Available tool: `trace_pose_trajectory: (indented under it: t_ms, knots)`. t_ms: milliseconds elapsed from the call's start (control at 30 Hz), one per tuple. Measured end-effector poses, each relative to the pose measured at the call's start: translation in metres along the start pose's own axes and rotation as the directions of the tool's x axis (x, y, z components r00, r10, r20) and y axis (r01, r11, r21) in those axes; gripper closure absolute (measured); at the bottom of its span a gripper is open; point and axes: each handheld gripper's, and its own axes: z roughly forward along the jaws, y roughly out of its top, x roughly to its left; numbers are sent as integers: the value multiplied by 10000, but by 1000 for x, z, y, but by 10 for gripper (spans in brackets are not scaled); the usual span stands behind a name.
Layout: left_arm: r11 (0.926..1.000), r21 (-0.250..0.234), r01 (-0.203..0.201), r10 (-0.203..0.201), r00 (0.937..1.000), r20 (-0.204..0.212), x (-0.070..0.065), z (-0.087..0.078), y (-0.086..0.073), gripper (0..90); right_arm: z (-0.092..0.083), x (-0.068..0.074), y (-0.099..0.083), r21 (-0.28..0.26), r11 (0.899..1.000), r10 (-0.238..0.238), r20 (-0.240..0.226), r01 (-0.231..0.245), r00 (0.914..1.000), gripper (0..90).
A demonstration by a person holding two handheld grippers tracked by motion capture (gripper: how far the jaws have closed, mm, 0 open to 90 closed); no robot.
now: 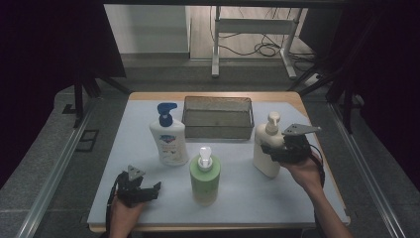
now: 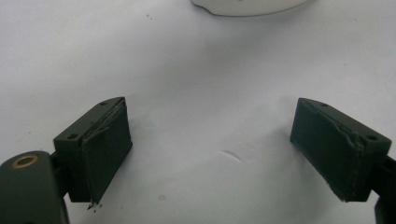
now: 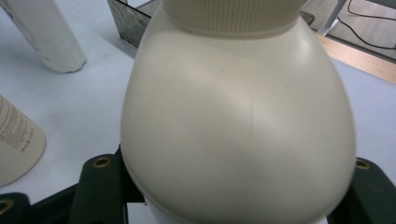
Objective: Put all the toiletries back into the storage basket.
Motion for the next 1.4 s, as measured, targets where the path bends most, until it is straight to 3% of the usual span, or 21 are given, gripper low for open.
trace_pose_trajectory:
  t_ms: [667,1400]
  knots:
    - [10000,-5,-27,27,10000,8,0,0,0,119,-11,15,30,-281,9992,-285,-399,274,9988,383]
    - [10000,2,-27,27,10000,12,0,0,0,119,-6,28,73,-631,9971,-479,-719,434,9963,383]
